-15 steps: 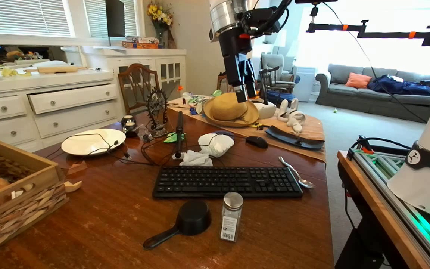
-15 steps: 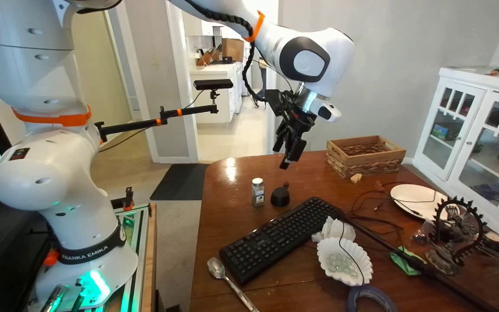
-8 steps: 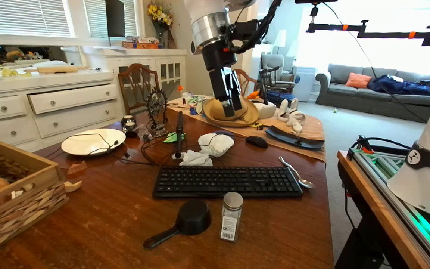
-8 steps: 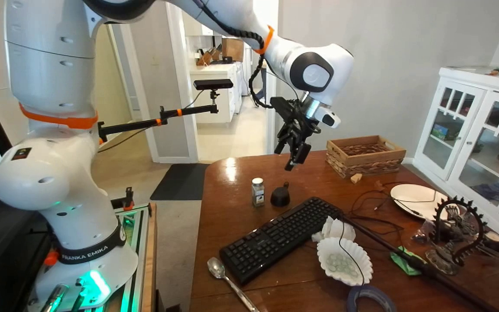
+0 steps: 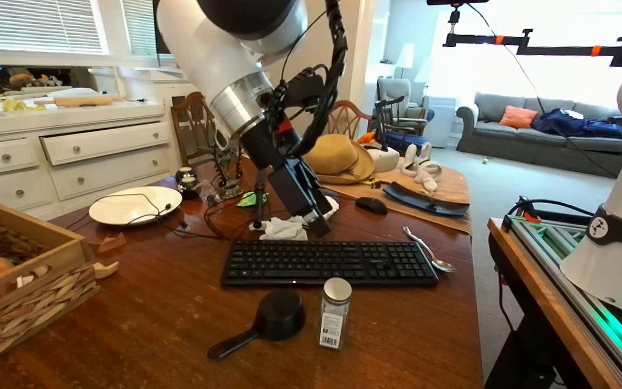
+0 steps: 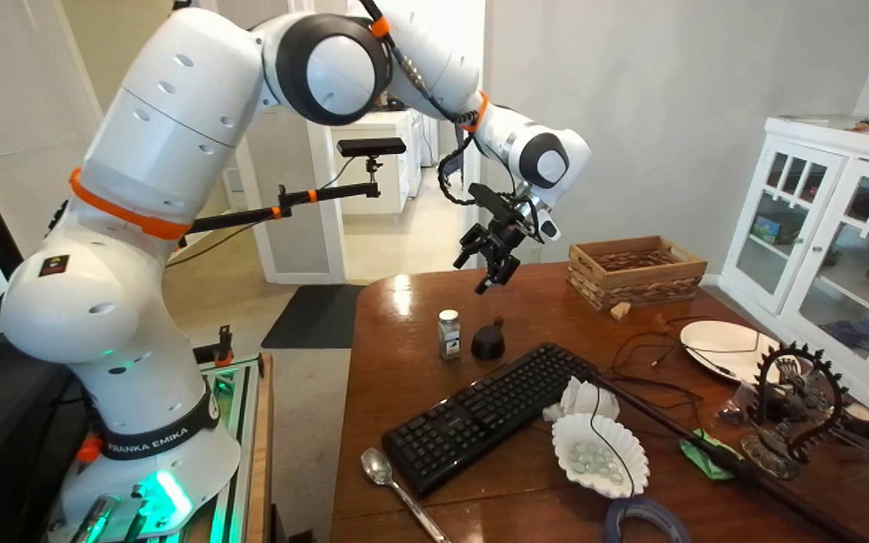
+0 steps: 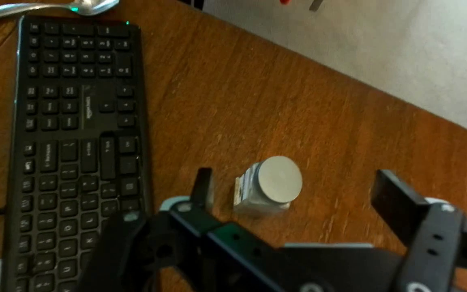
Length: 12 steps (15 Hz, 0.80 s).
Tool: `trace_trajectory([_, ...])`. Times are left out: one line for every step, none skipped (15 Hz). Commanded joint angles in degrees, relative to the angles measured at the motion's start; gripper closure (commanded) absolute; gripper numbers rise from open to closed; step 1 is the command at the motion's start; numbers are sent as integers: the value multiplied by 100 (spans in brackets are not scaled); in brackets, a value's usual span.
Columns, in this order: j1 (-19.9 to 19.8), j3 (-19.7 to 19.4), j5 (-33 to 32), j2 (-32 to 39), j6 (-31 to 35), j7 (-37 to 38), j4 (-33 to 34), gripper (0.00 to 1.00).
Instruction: Pick up the lid from the bottle and put it on the table
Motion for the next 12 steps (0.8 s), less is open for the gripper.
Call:
trace_trajectory([218,16,-53,927,-1458,201,1330,0])
trace_trajectory([272,-25,-47,1097,-1834,343,1564,0])
trace_trajectory([310,-64,-23,1234,-2153,510,1761,0])
trace_trajectory([331,-125,31,1324,-2453,768,1892,0])
trace_trajectory([345,-172,80,1415,-2709,987,2006,0])
trace_trajectory([345,-213,116,1552,-3031,1159,2183,0])
trace_trajectory([331,-249,134,1653,-3255,1245,2301,0])
trace_trajectory([313,-289,169,1756,-3443,1346,2428,0])
trace_trajectory([271,-270,102,1778,-3560,1133,2482,0])
trace_trajectory([237,-290,82,1772,-3624,1057,2546,0])
trace_trajectory([295,-308,77,1550,-3327,1089,2136,0])
trace_trajectory([280,-326,76,1596,-3391,1085,2220,0])
